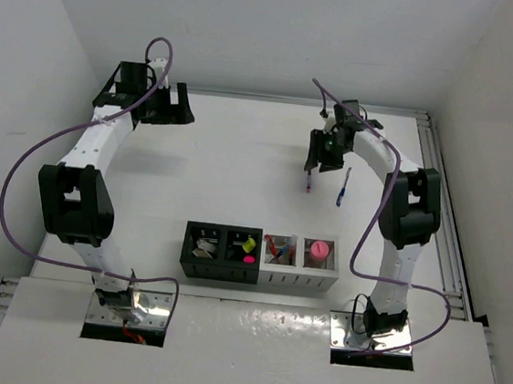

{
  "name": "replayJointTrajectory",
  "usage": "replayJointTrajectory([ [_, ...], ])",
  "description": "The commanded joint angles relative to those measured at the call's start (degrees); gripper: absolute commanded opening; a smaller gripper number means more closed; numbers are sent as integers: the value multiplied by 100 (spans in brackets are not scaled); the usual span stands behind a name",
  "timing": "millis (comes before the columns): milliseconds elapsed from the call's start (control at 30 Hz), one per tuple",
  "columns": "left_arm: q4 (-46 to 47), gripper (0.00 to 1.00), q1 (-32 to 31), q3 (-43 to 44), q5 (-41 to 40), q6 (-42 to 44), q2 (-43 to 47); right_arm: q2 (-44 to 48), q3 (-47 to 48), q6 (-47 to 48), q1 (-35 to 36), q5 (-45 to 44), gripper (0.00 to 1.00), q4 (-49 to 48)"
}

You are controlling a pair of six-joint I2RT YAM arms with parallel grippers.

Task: Sort the stationery into containers
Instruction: Pick up the pen from the center of the board.

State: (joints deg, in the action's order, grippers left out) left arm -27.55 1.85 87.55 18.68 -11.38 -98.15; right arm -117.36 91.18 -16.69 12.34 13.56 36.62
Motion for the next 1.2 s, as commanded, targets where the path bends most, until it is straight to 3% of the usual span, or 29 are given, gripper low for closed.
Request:
replayJointTrajectory([
  [0, 180, 100, 123, -89, -13, -84, 33, -181, 619, 95, -38, -117, 52, 205],
  [233, 180, 100, 193, -71, 39, -119, -160, -761, 981, 236, -47, -301, 53, 267],
  [467, 57, 100, 272, -19, 22, -84, -240, -1201, 1366, 333, -47, -625, 47, 231],
  [867, -171, 100, 360, 16, -48, -23, -398, -2440, 2993, 772, 172, -1295, 38, 1286],
  [1000, -294, 100, 430, 78, -31, 47, -433, -2485, 2932, 807, 190, -1295, 36, 1277],
  [1133, -479, 100, 474, 192, 4, 109, -538, -2493, 2844, 834, 207, -1277, 23, 1312],
  [1167, -505, 100, 474, 227, 22, 118, -565, -2493, 2818, 816, 216, -1268, 16, 1321],
])
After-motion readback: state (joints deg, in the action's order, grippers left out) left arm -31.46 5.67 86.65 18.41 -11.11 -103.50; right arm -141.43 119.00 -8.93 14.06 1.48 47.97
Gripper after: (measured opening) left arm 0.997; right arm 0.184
